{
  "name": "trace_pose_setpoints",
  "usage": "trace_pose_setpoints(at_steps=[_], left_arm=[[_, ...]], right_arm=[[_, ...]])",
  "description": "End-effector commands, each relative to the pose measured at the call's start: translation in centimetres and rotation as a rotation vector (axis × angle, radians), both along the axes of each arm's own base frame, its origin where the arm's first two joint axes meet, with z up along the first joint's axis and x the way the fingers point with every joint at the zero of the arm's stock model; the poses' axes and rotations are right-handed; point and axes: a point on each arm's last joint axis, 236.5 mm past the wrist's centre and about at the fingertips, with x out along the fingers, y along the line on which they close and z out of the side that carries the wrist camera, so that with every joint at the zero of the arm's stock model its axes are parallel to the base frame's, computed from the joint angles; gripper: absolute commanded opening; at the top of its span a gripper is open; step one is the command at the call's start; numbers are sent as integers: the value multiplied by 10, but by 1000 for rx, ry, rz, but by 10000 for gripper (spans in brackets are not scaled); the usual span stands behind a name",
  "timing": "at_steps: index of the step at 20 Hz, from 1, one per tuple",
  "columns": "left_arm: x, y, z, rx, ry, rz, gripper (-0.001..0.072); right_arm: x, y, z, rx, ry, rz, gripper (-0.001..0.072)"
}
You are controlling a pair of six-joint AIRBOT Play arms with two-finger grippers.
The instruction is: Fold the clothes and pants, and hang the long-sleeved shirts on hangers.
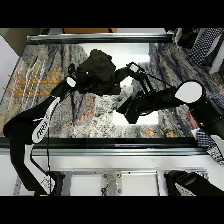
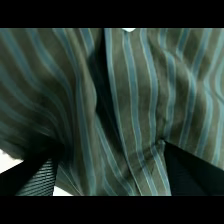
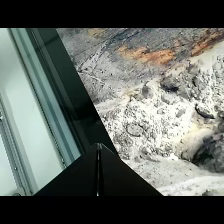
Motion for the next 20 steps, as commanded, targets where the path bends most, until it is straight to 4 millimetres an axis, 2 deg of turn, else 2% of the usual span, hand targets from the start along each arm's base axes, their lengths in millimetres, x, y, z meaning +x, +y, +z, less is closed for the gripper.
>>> trace_pose_setpoints(at_steps=[1,2,3,4,5,7,9,10,12,13,14,16,18,20], left_arm=[[14,-15,-2,-17,-68,41,650],[13,-18,-1,-19,-70,37,407],[11,-20,0,-20,-66,29,92],[9,-22,4,-23,-62,20,18],[7,-23,12,-27,-63,11,17],[7,-21,47,-24,-120,-14,17],[8,-19,103,18,-252,-69,17],[4,-18,137,44,-329,-105,17],[-16,-22,203,90,-461,-191,17],[-35,-30,234,116,-517,-263,16],[-61,-44,258,147,-560,-363,16],[-124,-80,278,185,-586,-605,16],[-200,-119,271,155,-514,-829,17],[-264,-156,248,126,-465,-985,17]], right_arm=[[0,0,0,-1,2,1,27],[0,0,0,-1,2,1,27],[0,0,0,-1,2,1,27],[0,0,0,-1,2,1,27],[0,0,0,-1,2,1,27],[0,0,0,-1,2,1,27],[-2,3,3,18,10,3,27],[-4,7,7,45,22,7,27],[1,5,14,43,-45,24,22],[15,-8,18,6,-97,-22,21],[37,-31,29,-49,-174,-118,21],[79,-88,69,-122,-333,-379,22],[95,-140,116,-97,-442,-623,22],[89,-170,146,-45,-487,-738,22]])
